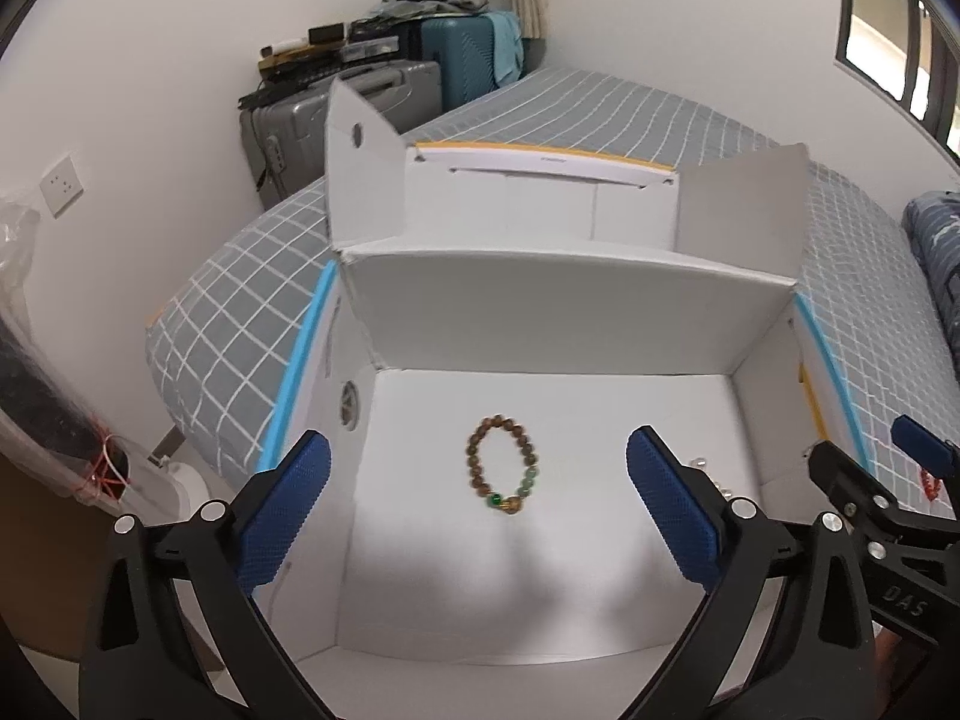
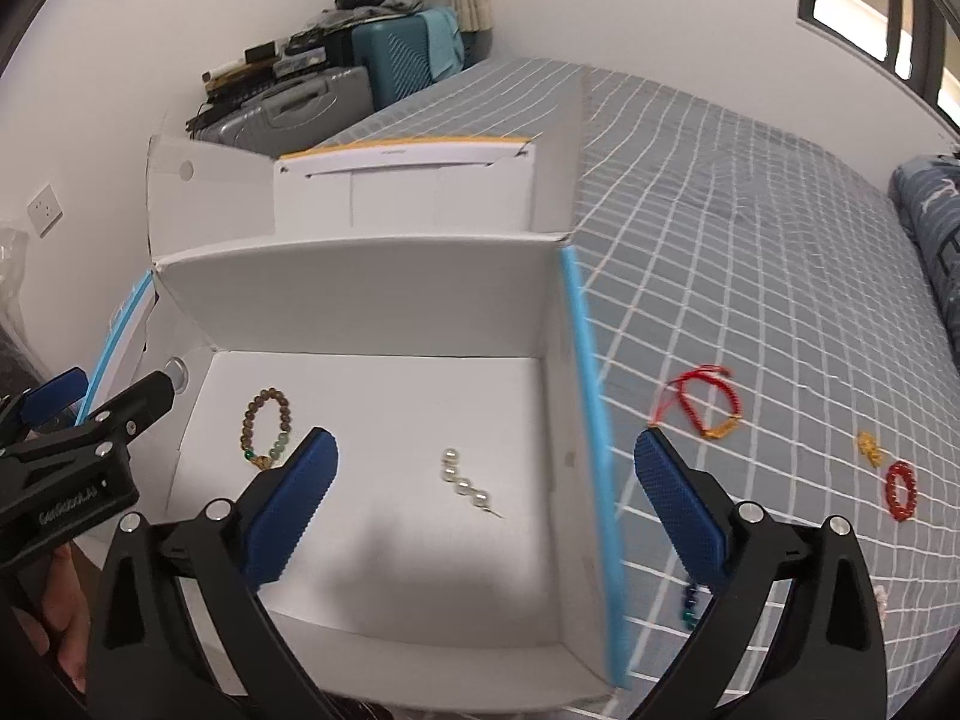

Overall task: Organize jewelry
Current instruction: 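Move both tools back over the remaining bracelets on the bed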

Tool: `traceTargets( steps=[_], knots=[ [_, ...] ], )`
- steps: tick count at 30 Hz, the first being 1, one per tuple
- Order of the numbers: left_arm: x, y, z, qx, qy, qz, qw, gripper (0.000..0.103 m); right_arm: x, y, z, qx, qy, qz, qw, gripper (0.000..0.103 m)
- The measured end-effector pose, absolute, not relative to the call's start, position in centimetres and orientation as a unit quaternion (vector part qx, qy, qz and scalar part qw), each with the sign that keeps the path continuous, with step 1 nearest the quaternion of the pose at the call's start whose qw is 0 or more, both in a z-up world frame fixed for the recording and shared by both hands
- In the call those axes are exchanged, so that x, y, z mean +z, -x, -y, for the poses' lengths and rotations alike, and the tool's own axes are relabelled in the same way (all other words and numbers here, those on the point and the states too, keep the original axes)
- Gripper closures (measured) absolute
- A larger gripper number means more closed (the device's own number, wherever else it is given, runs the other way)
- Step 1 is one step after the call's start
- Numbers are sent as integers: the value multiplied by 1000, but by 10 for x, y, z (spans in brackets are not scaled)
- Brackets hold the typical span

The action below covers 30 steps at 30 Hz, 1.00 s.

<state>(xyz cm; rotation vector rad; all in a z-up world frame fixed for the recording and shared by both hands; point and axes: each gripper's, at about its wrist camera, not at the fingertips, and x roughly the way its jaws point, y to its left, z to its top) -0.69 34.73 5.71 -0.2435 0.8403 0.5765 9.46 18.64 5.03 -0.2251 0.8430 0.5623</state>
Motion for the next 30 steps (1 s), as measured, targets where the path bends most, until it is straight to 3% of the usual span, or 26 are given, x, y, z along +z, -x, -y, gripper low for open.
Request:
traceTargets(
  steps=[18, 30],
  knots=[
    [91, -43, -203, 152, 70, -385, 907, 6, 64, -110, -12, 157, 66, -388, 906, 8],
    [68, -90, -100, 79, 35, -418, 904, 6, 39, -121, 107, 76, 30, -413, 907, 8]
  ],
)
